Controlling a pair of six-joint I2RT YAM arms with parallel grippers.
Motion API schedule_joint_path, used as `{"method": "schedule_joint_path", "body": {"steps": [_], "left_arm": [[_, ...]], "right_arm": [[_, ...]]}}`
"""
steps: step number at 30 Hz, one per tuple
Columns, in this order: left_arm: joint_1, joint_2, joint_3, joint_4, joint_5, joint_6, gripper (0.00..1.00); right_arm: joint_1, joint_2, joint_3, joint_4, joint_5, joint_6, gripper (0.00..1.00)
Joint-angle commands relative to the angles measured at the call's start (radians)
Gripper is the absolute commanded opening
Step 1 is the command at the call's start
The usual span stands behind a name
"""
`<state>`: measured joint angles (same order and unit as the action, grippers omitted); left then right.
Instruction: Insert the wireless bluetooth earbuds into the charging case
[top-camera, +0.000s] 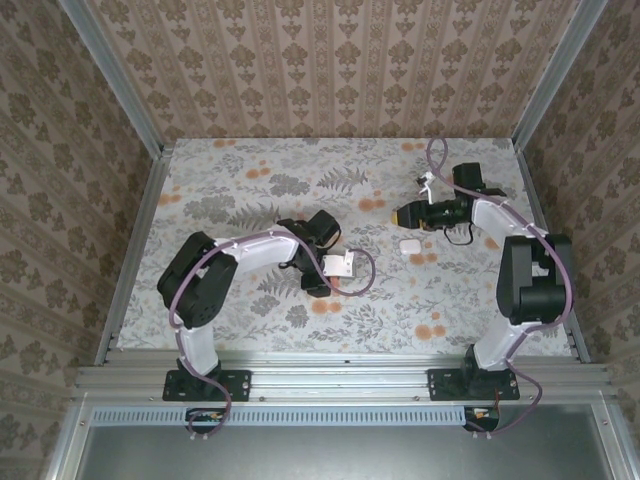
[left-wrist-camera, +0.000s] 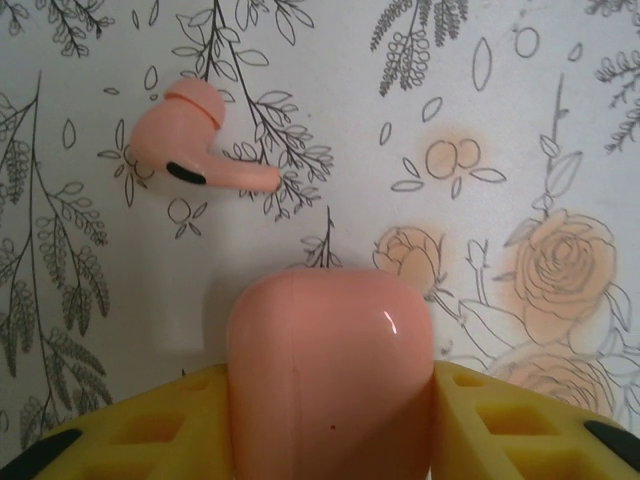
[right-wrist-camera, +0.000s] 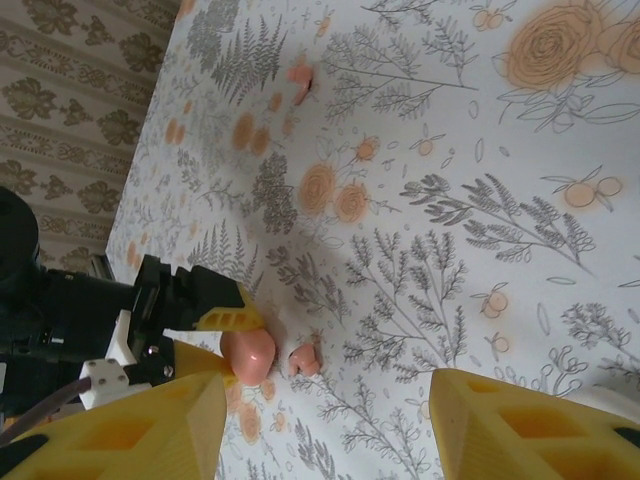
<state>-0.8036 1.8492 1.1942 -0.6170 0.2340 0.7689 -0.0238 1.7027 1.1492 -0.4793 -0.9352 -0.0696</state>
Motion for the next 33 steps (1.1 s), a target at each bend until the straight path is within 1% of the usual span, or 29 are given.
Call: {"method": "schedule_joint_path", "body": {"steps": [1, 5, 8, 13, 17, 19, 23, 24, 27, 33], "left_arm": [[0.005, -0.079, 0.009, -0.060, 0.017, 0.030, 0.44], [0.007, -0.151, -0.014, -0.056, 0.099, 0.050, 0.41], [0.006, -0.201, -0.026, -0.049, 0.134, 0.056, 0.39], [0.006, -0.259, -0.030, -0.052, 0.140, 0.073, 0.39], [0.007, -0.290, -0.033, -0.034, 0.155, 0.077, 0.38], [0.006, -0.296, -0.029, -0.031, 0.165, 0.079, 0.38], [0.007, -0.320, -0.025, -0.027, 0.184, 0.068, 0.37], [0.006, -0.331, -0.027, -0.026, 0.191, 0.065, 0.37], [0.005, -0.368, -0.027, -0.014, 0.216, 0.041, 0.37], [0.003, -0.430, -0.038, 0.008, 0.223, 0.020, 0.37]], "right_arm": [[0.018, -0.071, -0.043, 0.031, -0.040, 0.016, 0.57], [0.025, -0.125, -0.075, 0.031, -0.058, 0.048, 0.58], [0.037, -0.166, -0.098, 0.016, -0.099, 0.019, 0.58], [0.062, -0.201, -0.127, -0.019, -0.123, 0.011, 0.58], [0.109, -0.240, -0.152, -0.050, -0.146, -0.025, 0.59], [0.133, -0.269, -0.178, -0.045, -0.146, -0.014, 0.59], [0.164, -0.304, -0.248, 0.034, -0.124, 0.076, 0.59], [0.173, -0.342, -0.267, 0.061, -0.102, 0.110, 0.59], [0.198, -0.386, -0.318, 0.126, -0.028, 0.197, 0.59], [0.262, -0.433, -0.374, 0.204, 0.030, 0.326, 0.59]]}}
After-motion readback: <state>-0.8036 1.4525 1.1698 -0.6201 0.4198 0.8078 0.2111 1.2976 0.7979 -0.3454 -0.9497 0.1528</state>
